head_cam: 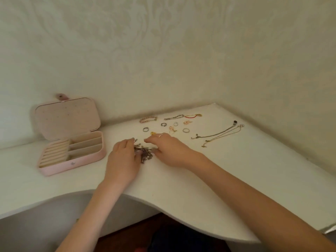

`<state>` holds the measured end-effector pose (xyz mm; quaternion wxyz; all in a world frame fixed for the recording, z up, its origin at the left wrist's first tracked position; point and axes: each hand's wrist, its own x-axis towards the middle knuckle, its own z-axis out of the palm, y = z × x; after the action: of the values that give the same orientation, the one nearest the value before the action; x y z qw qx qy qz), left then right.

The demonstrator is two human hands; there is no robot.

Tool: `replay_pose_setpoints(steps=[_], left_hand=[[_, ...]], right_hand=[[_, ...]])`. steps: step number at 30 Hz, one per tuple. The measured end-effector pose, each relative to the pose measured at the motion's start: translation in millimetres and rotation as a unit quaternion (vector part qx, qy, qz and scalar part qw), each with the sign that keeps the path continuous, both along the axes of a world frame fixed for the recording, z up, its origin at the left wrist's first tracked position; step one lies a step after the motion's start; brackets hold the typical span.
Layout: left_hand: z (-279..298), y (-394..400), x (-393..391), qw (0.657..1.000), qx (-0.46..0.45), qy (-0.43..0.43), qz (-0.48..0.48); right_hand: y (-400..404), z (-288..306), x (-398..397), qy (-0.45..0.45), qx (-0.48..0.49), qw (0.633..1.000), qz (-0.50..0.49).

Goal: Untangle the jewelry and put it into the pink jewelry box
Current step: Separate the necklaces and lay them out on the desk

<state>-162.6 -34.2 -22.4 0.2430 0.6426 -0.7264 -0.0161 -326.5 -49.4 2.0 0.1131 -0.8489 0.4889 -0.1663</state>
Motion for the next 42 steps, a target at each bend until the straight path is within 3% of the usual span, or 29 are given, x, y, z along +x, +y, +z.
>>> replay_pose_setpoints(steps=[3,7,16,18,20,25,32,37,42], left_hand=[[-9,4,13,0.997,0.021,0.058,-0.035],[-7,6,17,0.983,-0.010,0.172,-0.055],[-10,7,20,0.975,-0.034,0.215,-0.045],[-7,9,22,0.964,-0.041,0.261,-0.031],[-4,10,24,0.954,-0.043,0.297,-0.020],[-4,11,25,0.942,-0.047,0.331,0.001],[3,18,23,0.925,-0.049,0.377,0.012],[4,16,23,0.910,-0.040,0.412,0.012],[1,13,22,0.908,-0.034,0.418,0.004]], right_hand=[[-9,-10,20,-0.037,0.016,0.999,0.020],[-11,-20,22,-0.167,-0.003,0.986,-0.019],[-14,-20,20,-0.386,0.021,0.916,-0.108],[-17,-22,18,-0.385,0.012,0.913,-0.132],[-16,-22,16,-0.332,-0.015,0.934,-0.130],[1,-17,30,-0.250,-0.046,0.967,0.017],[13,-18,56,-0.164,-0.029,0.983,0.084],[11,-18,53,-0.218,-0.001,0.974,0.066],[10,-14,46,-0.388,0.067,0.919,0.023]])
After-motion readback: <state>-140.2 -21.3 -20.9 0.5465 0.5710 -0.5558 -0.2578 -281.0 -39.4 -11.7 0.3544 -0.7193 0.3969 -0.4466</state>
